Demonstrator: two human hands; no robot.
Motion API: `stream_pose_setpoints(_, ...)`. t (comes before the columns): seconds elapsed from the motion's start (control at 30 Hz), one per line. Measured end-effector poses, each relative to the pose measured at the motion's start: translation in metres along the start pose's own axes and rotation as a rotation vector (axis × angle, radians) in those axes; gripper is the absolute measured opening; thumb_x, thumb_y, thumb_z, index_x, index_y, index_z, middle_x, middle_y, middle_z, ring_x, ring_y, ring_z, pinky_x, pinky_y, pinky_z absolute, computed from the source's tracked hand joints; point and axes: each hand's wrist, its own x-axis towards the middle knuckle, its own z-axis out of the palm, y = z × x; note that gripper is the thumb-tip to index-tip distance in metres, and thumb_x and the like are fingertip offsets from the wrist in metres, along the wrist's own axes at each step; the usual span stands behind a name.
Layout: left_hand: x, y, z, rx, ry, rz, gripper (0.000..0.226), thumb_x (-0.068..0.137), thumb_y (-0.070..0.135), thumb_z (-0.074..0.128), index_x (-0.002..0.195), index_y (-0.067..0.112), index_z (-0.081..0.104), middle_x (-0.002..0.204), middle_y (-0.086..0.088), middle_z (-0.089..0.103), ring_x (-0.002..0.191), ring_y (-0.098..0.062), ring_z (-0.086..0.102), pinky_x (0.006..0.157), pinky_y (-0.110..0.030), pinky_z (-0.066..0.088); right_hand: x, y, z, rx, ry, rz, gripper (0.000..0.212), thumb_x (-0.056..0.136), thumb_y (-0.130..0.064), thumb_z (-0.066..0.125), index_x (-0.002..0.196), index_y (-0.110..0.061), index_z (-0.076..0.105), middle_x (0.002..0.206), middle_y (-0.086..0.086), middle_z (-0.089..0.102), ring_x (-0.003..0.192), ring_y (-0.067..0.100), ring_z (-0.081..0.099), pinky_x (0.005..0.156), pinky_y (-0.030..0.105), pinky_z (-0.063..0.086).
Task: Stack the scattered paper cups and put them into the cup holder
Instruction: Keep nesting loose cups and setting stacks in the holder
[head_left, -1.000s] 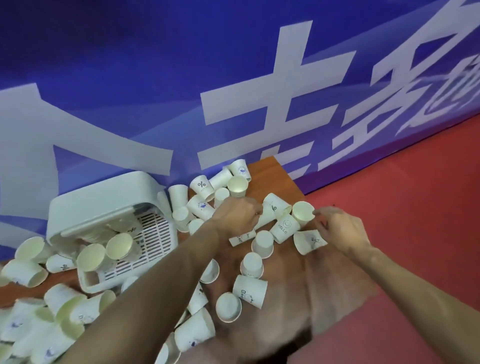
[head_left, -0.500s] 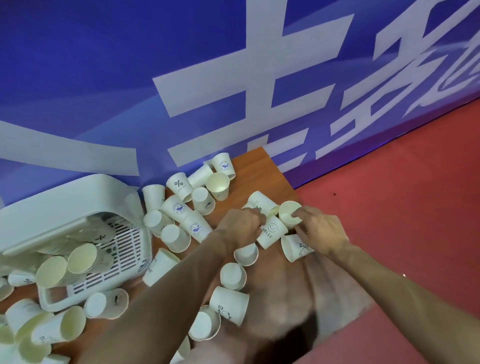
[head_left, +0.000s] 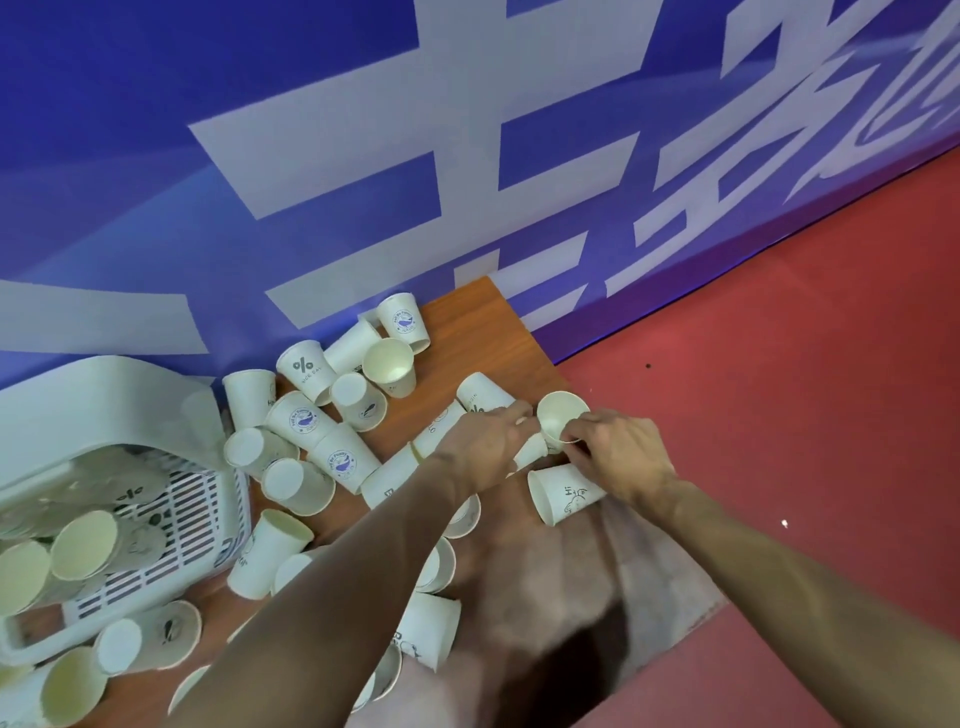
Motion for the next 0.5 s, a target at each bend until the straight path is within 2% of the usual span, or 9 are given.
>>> stream_pose_setpoints(0.13,0.002,0.001,0.003,-0.028,-0.056,-0.063,0.065,0.085,0.014,0.070,0.141,0.021,0.038,0.146,-0.002,0.038,0.114,-0.027,0.057,0.089,-0.044,0.053,-0.001,0.002,0.000,0.030,-0.003,0.018,0.017,0.093,-0.036,0.053,0.099,-0.034,0.069,0.094,-0.012,0.068,0.093,0.013,0.061,0.061,0.029,0.038)
stream_pose_setpoints(0.2,0.003,0.000,0.003,-0.022,-0.056,-0.070,0.055,0.088,0.020,0.068,0.139,0.021,0.044,0.145,-0.002,0.038,0.112,-0.026,0.058,0.088,-0.042,0.053,-0.002,0.003,0.001,0.037,-0.006,0.019,0.018,0.093,-0.037,0.052,0.099,-0.034,0.069,0.094,-0.012,0.068,0.092,0.012,0.061,0.062,0.029,0.039)
stream_pose_setpoints(0.33,-0.003,0.003,-0.003,-0.023,-0.019,-0.066,0.029,0.094,0.030,0.061,0.121,0.021,0.059,0.124,0.000,0.057,0.106,-0.022,0.060,0.083,-0.039,0.054,-0.005,0.001,-0.003,0.063,-0.010,0.014,0.017,0.091,-0.037,0.052,0.096,-0.033,0.067,0.090,-0.014,0.066,0.090,0.011,0.057,0.060,0.029,0.034)
stream_pose_setpoints(0.4,-0.011,0.003,-0.007,-0.022,-0.009,-0.067,0.024,0.094,0.032,0.059,0.116,0.022,0.061,0.114,0.001,0.062,0.103,-0.021,0.061,0.081,-0.037,0.053,-0.006,-0.001,-0.008,0.076,-0.005,0.020,0.015,0.090,-0.036,0.052,0.095,-0.032,0.066,0.090,-0.014,0.066,0.089,0.011,0.055,0.061,0.029,0.032)
stream_pose_setpoints(0.5,-0.026,-0.001,-0.015,-0.009,0.021,-0.072,0.023,0.094,0.031,0.059,0.116,0.022,0.062,0.113,0.000,0.064,0.101,-0.021,0.063,0.071,-0.029,0.045,-0.007,-0.008,-0.018,0.084,0.009,0.027,0.014,0.091,-0.034,0.054,0.096,-0.032,0.067,0.091,-0.015,0.066,0.090,0.011,0.055,0.062,0.029,0.033)
